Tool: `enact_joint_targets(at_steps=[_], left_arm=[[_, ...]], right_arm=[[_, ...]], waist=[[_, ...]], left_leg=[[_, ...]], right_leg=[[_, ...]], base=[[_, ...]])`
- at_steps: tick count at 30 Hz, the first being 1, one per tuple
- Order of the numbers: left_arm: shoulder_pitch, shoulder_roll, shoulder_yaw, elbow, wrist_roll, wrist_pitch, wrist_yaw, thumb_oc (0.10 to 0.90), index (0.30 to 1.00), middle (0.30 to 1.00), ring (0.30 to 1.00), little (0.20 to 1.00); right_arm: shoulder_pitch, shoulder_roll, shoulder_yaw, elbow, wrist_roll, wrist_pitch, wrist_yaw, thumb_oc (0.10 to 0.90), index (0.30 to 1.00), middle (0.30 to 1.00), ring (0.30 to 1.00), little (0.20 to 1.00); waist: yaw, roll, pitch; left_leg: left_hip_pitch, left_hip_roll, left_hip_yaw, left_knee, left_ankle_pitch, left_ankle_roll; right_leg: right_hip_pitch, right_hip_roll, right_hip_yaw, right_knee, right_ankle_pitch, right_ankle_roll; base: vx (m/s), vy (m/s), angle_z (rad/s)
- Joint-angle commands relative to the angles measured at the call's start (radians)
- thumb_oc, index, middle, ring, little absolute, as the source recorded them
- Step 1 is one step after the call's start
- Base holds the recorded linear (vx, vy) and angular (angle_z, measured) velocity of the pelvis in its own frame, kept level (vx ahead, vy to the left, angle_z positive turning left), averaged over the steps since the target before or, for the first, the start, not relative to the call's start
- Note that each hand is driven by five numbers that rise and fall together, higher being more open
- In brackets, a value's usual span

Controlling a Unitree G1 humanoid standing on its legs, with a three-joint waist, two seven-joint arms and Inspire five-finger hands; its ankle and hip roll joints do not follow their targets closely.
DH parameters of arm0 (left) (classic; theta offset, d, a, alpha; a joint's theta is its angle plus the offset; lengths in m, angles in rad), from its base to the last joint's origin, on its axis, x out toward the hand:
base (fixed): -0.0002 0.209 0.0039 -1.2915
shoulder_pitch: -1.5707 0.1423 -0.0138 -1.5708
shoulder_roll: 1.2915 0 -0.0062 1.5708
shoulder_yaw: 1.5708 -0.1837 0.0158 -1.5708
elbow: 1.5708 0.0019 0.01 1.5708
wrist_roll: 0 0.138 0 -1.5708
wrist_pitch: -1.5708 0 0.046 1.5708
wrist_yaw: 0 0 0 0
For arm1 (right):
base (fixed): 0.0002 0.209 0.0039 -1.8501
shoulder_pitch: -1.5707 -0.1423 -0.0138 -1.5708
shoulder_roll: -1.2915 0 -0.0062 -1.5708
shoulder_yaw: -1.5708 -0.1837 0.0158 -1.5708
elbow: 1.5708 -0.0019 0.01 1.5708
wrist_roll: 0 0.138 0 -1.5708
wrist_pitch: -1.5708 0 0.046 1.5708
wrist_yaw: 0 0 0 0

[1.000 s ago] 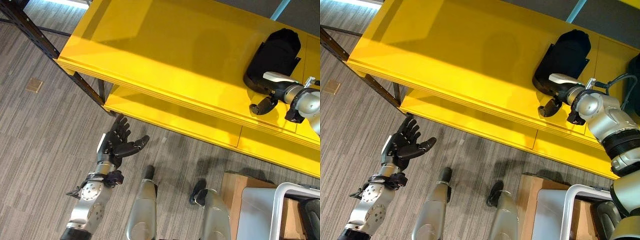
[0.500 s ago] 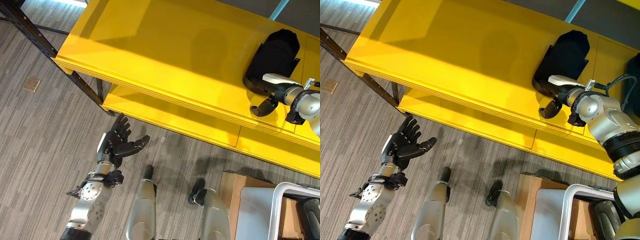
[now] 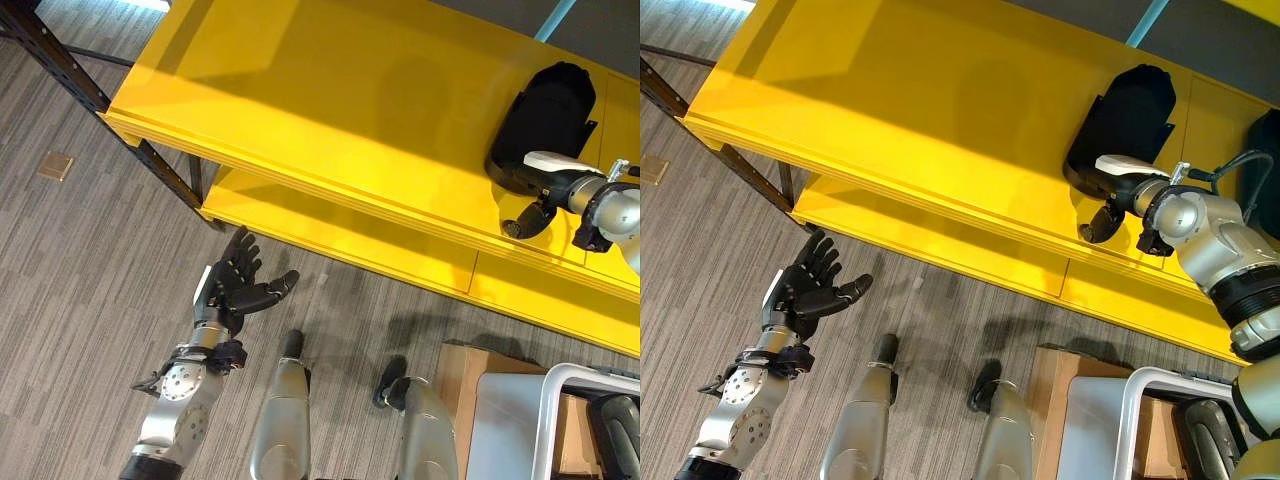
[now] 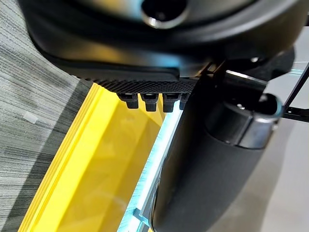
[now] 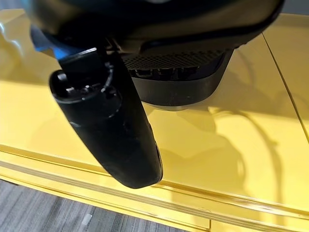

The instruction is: Move parts from the plastic box to the shelf.

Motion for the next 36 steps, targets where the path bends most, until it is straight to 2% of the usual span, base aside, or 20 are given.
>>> enact_joint_targets(at_steps=[1, 12, 26, 36], left_arm=[[-0.019, 0.036, 0.069, -0.165, 0.023, -0.066, -0.021, 0.9, 1.0, 1.0, 1.0, 1.0], [-0.016, 0.038, 0.076, -0.16, 0.022, -0.065, -0.02, 0.9, 1.0, 1.0, 1.0, 1.0], [-0.008, 0.048, 0.091, -0.165, 0.013, -0.061, -0.019, 0.9, 1.0, 1.0, 1.0, 1.0], [0.009, 0.06, 0.121, -0.156, -0.003, -0.064, -0.015, 0.9, 1.0, 1.0, 1.0, 1.0]], right_arm=[[0.065, -0.039, 0.112, 0.002, -0.017, 0.017, 0.112, 0.9, 1.0, 1.0, 1.0, 1.0], [0.053, -0.072, 0.113, -0.032, -0.011, 0.017, 0.112, 0.9, 1.0, 1.0, 1.0, 1.0], [-0.047, -0.14, 0.144, -0.081, 0.008, 0.019, 0.09, 0.9, 1.0, 1.0, 1.0, 1.0], [-0.196, -0.212, 0.184, -0.1, 0.027, 0.009, 0.033, 0.9, 1.0, 1.0, 1.0, 1.0]], waist=[[-0.019, 0.015, -0.009], [-0.024, 0.007, -0.01], [-0.033, -0.006, -0.013], [-0.045, -0.017, -0.027]], left_leg=[[0.024, 0.07, 0.0, 0.043, -0.089, -0.024], [0.027, 0.073, 0.004, 0.044, -0.09, -0.024], [0.024, 0.079, 0.005, 0.054, -0.095, -0.025], [0.028, 0.08, 0.008, 0.057, -0.102, -0.023]], right_leg=[[0.059, -0.004, 0.066, -0.037, -0.014, 0.054], [0.06, -0.003, 0.068, -0.039, -0.011, 0.055], [0.058, 0.001, 0.077, -0.036, -0.012, 0.053], [0.058, 0.001, 0.082, -0.034, -0.01, 0.054]], base=[[0.0, 0.0, 0.0], [0.0, 0.0, 0.0], [0.0, 0.0, 0.0], [0.0, 0.002, -0.02]])
